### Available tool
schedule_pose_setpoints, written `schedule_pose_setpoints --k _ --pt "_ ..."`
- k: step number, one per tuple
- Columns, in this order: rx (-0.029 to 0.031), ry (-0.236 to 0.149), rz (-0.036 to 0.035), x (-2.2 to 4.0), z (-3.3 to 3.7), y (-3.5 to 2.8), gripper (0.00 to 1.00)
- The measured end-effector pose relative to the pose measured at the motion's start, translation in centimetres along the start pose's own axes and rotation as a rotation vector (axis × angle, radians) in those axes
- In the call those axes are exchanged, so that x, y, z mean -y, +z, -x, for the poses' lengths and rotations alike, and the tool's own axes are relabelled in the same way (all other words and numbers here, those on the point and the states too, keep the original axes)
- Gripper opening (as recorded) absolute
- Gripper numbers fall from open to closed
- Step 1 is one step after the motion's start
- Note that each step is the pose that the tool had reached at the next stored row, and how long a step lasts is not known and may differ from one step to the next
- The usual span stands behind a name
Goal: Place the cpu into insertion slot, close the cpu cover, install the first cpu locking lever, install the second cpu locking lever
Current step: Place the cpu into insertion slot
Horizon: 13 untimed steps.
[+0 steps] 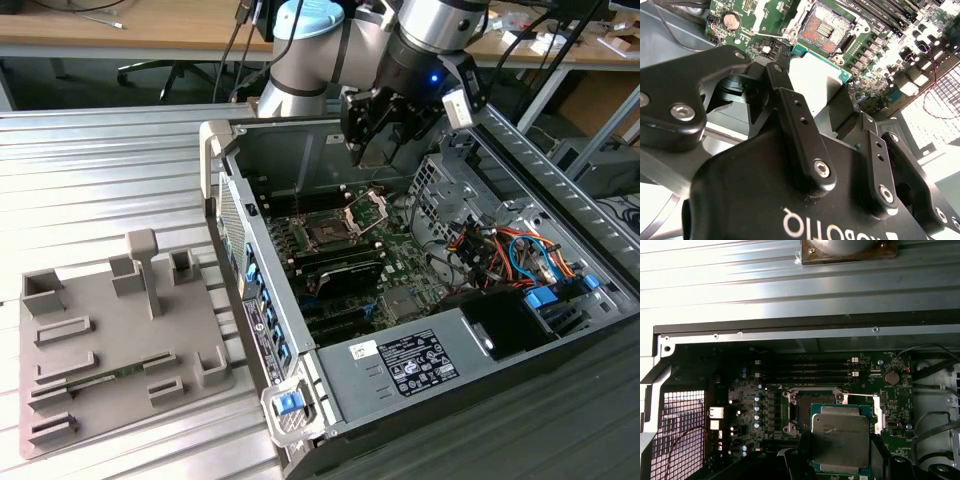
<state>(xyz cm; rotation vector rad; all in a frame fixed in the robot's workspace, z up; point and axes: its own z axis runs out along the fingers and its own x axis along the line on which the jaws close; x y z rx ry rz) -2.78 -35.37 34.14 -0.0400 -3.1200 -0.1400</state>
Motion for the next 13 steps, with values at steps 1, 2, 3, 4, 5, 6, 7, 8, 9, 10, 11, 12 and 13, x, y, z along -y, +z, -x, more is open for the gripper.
schedule_pose_setpoints --k 1,2,3,4,5,6,7,8,9,10,11,12,13 --pt "0.0 0.0 0.0 0.0 0.0 0.04 0.55" --pt "0.0 0.0 0.0 0.01 0.0 0.07 0.55" --pt "0.0 0.0 0.0 0.01 0.0 0.1 0.55" --pt "0.0 0.0 -0.0001 0.01 0.0 0.15 0.55" --pt "0.0 0.0 -0.0001 0.02 0.0 0.2 0.55" --pt "0.0 0.0 0.0 0.02 0.01 0.23 0.55" --pt "0.0 0.0 0.0 0.02 0.0 0.25 0.55" --pt "0.0 0.0 0.0 0.02 0.0 0.26 0.55" --pt "0.0 0.0 0.0 0.03 0.01 0.31 0.55" --pt "0.0 0.0 0.0 0.03 0.01 0.33 0.55" --pt "0.0 0.0 0.0 0.03 0.01 0.35 0.55" --pt "0.0 0.0 -0.0001 0.03 0.01 0.36 0.55" --pt "0.0 0.0 0.0 0.03 0.01 0.38 0.55"
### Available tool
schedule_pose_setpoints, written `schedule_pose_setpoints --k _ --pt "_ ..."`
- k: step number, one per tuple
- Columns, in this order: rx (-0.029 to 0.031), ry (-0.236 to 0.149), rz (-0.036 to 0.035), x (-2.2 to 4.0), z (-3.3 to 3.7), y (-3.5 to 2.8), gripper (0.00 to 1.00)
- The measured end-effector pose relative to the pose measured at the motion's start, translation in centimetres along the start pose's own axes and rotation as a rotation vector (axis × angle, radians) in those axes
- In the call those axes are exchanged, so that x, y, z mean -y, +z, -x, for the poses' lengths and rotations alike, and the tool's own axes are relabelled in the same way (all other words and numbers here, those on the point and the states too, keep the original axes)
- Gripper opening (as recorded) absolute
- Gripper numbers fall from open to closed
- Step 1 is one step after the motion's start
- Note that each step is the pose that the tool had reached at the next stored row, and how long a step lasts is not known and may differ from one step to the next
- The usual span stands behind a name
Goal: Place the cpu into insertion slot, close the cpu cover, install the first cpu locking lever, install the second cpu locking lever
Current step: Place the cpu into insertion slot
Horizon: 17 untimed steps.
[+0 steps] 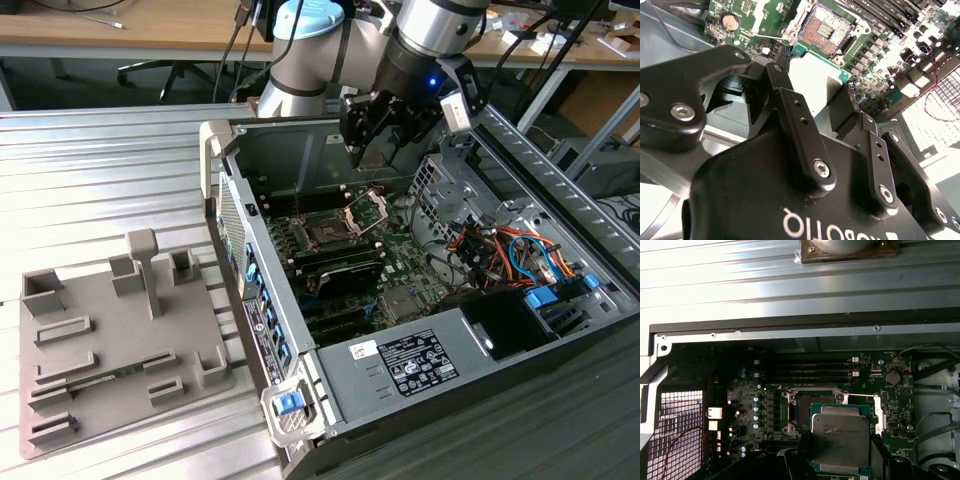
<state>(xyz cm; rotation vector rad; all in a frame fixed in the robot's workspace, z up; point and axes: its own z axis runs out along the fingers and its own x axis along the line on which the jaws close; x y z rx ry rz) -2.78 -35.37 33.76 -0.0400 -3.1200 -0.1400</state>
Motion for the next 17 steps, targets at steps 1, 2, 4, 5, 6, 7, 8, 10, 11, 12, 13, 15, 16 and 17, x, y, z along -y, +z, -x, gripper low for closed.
schedule_pose_setpoints --k 1,2,4,5,6,7,8,10,11,12,13,15,16,17 --pt "0.0 0.0 0.0 0.0 0.0 0.02 0.55" --pt "0.0 0.0 0.0 0.0 0.0 0.04 0.55" --pt "0.0 0.0 0.0 0.01 0.0 0.07 0.55" --pt "0.0 0.0 0.0 0.01 0.0 0.1 0.55" --pt "0.0 0.0 0.0 0.01 0.0 0.12 0.55" --pt "0.0 0.0 0.0 0.01 -0.01 0.13 0.55" --pt "0.0 0.0 0.0 0.02 -0.01 0.16 0.55" --pt "0.0 0.0 0.0 0.02 -0.01 0.19 0.55" --pt "0.0001 0.0 0.0 0.02 -0.01 0.2 0.55" --pt "0.0001 0.0 0.0 0.03 -0.01 0.22 0.55" --pt "0.0 0.0 0.0001 0.03 -0.01 0.25 0.55" --pt "0.0 0.0 0.0 0.04 -0.01 0.37 0.55" --pt "0.0 0.0 0.0 0.05 -0.01 0.51 0.55" --pt "0.0 0.0 0.0 0.05 -0.01 0.52 0.55"
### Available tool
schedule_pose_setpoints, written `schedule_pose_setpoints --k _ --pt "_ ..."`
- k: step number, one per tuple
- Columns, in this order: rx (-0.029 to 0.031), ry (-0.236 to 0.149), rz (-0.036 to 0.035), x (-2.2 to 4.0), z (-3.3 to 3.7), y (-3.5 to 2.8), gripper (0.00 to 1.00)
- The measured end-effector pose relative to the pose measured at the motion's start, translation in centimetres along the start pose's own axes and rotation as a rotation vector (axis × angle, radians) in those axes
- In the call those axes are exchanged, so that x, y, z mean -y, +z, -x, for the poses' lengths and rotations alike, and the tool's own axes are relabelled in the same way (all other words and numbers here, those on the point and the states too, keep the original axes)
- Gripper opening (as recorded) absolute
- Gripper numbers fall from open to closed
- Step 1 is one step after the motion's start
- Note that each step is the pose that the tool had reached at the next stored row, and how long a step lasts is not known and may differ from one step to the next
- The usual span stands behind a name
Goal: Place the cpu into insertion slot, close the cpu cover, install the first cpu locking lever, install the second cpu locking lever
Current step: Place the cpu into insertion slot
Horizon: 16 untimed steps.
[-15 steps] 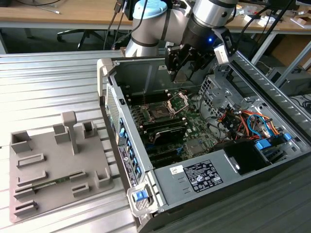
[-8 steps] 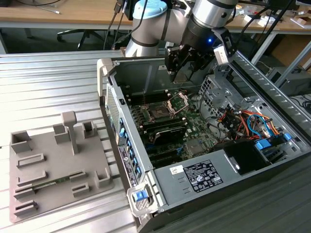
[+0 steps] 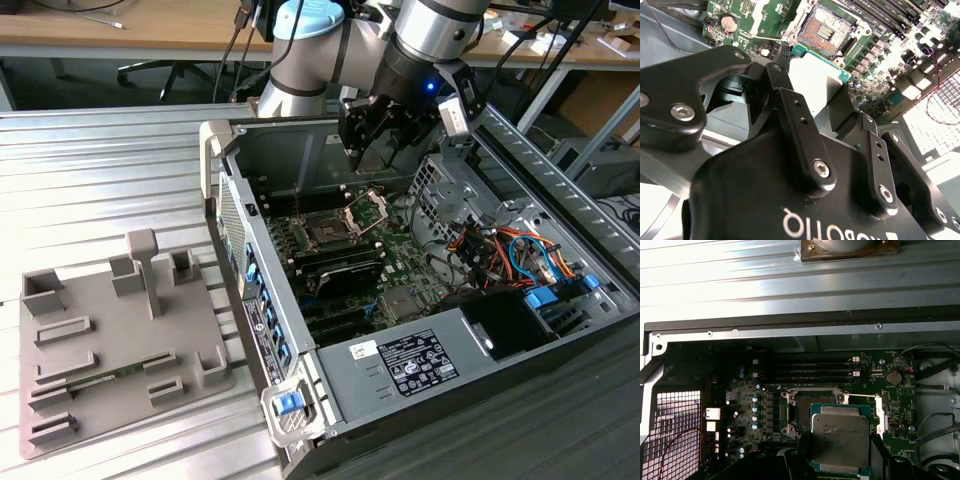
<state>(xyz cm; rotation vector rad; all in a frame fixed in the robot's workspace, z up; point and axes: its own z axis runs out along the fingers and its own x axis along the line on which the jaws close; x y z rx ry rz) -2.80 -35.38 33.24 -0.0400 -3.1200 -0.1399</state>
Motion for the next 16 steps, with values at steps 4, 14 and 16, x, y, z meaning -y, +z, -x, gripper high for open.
schedule_pose_setpoints --k 4,14,16 --pt "0.0 0.0 0.0 0.01 0.0 0.07 0.55" --pt "0.0 0.0 0.0 0.02 0.01 0.28 0.55" --pt "0.0 0.0 0.0 0.03 0.01 0.31 0.55"
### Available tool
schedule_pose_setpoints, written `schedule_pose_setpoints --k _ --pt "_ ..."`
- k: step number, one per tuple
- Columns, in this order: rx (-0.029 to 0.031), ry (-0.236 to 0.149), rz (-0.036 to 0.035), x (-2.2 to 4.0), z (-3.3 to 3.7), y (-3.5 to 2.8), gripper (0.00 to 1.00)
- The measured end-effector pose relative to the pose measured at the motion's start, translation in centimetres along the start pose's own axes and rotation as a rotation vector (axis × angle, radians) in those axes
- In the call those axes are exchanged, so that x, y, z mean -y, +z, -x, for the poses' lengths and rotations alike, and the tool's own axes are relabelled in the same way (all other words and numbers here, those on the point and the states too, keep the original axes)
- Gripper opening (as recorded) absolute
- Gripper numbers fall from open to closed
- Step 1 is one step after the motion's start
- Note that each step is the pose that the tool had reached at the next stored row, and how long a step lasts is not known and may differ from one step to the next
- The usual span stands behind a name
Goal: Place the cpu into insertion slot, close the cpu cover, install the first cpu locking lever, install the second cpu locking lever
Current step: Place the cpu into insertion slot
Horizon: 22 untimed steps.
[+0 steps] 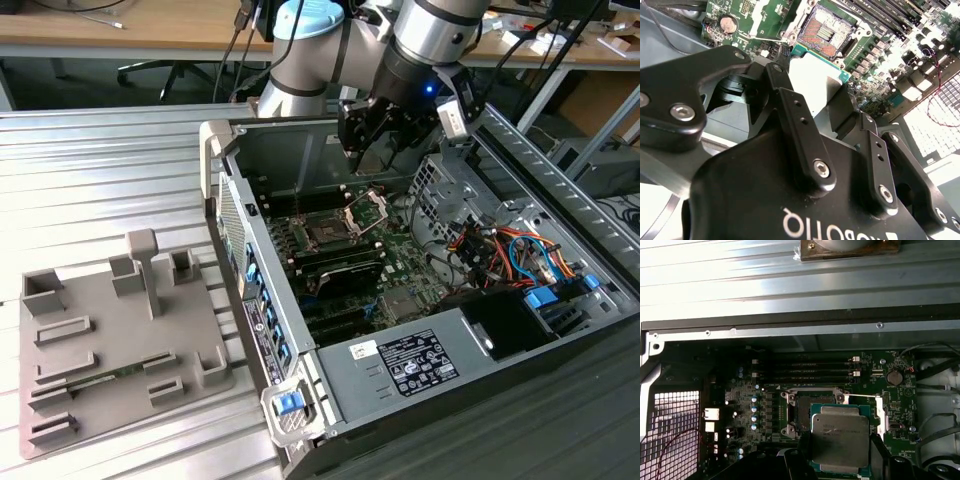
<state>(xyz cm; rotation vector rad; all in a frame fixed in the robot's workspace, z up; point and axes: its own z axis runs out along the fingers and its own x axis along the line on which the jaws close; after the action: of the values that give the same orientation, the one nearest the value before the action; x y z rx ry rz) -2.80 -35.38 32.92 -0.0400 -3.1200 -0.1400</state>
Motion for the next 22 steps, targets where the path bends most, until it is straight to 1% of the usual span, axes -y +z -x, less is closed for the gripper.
schedule_pose_setpoints --k 20,22 --pt "0.0 0.0 -0.0001 0.04 -0.02 0.46 0.55" --pt "0.0001 0.0 0.0 0.24 -0.04 0.49 0.55"
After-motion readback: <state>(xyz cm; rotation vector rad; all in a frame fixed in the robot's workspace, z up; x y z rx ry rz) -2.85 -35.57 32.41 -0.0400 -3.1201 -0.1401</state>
